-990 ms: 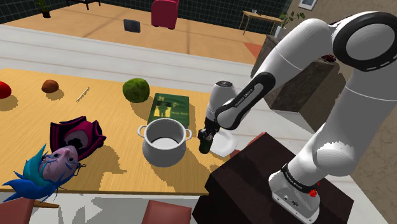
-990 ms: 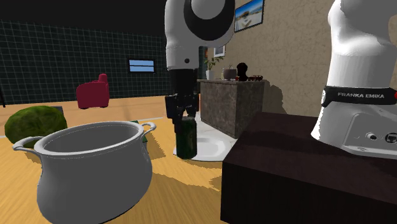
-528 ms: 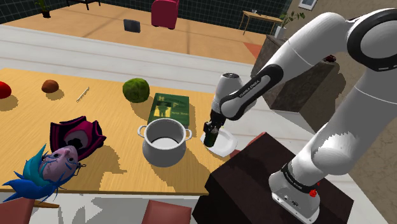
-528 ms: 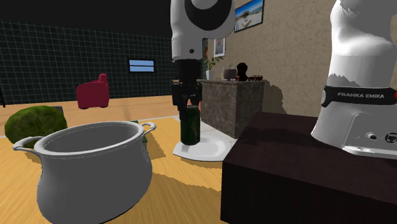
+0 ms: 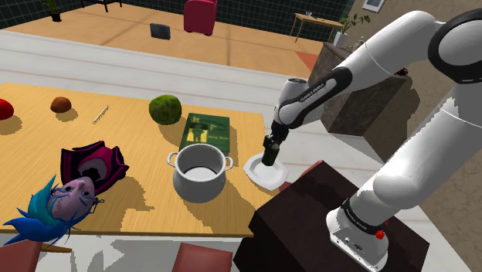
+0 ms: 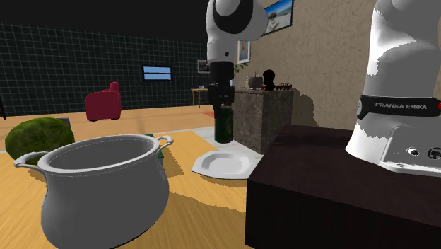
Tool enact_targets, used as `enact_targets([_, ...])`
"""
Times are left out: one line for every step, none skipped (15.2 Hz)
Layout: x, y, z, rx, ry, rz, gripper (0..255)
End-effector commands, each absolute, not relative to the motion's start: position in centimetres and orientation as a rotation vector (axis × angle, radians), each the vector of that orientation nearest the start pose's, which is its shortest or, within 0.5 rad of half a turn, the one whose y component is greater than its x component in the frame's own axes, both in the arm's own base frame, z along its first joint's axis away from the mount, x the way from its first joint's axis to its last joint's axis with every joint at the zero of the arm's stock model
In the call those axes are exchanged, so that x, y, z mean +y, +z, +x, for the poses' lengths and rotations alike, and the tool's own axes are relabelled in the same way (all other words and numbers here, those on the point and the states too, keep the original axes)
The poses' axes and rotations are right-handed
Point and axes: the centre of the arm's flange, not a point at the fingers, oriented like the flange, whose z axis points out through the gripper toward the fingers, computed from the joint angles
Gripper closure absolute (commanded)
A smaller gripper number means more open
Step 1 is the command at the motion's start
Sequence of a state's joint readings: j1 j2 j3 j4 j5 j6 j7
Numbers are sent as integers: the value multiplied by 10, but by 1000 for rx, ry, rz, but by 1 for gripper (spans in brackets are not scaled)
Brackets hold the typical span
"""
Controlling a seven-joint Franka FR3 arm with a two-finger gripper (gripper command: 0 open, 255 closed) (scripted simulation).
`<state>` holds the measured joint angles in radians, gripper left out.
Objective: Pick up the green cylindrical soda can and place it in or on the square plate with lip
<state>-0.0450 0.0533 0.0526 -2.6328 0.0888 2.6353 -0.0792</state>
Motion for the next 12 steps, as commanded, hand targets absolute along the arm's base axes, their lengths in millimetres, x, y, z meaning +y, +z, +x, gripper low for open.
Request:
enact_targets([-28, 230, 429, -15, 76, -3095, 255])
enact_targets([-33, 231, 430, -15, 76, -3095, 255])
enact_targets([-33, 226, 430, -15, 76, -3095, 255])
enact_targets([-33, 221, 430, -15, 76, -3095, 255])
enact_targets([-33, 215, 430, -15, 76, -3095, 255])
enact_targets([-33, 210, 430, -15, 76, -3095, 255])
enact_targets([-33, 205, 430, -15, 76, -3095, 255])
enact_targets([-33, 200, 430, -15, 76, -3095, 255])
enact_targets([-33, 194, 430, -15, 76, -3095, 255])
enact_targets([-33, 189, 430, -15, 76, -3095, 255])
enact_targets([-33, 184, 430, -15, 76, -3095, 255])
enact_targets([-33, 178, 430, -15, 76, -3095, 255])
